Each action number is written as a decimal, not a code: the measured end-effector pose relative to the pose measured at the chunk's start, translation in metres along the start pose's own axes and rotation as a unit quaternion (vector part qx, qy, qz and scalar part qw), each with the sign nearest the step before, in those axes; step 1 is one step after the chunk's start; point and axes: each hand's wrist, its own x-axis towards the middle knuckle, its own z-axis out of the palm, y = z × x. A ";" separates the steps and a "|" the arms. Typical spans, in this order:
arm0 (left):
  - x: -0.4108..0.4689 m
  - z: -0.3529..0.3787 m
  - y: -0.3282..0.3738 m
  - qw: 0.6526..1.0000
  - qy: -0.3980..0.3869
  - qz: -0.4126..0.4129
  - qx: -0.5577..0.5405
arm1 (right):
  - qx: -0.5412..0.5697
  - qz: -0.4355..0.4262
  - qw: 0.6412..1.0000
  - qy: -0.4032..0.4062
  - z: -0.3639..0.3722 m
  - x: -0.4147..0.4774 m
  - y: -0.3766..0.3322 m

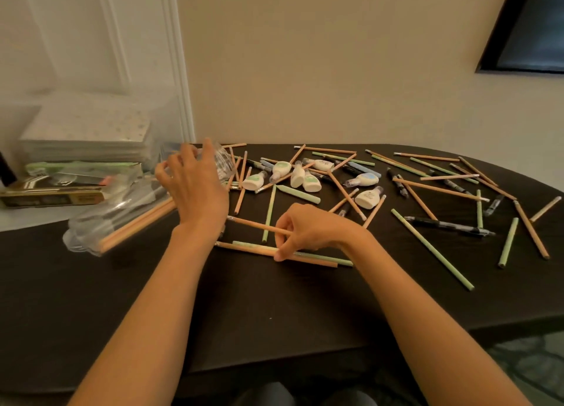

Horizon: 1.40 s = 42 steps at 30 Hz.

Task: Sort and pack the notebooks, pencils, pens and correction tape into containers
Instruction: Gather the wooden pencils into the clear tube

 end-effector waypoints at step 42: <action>0.012 0.051 0.037 0.991 -0.067 0.105 0.052 | -0.066 0.161 0.919 0.355 -0.052 0.067 0.061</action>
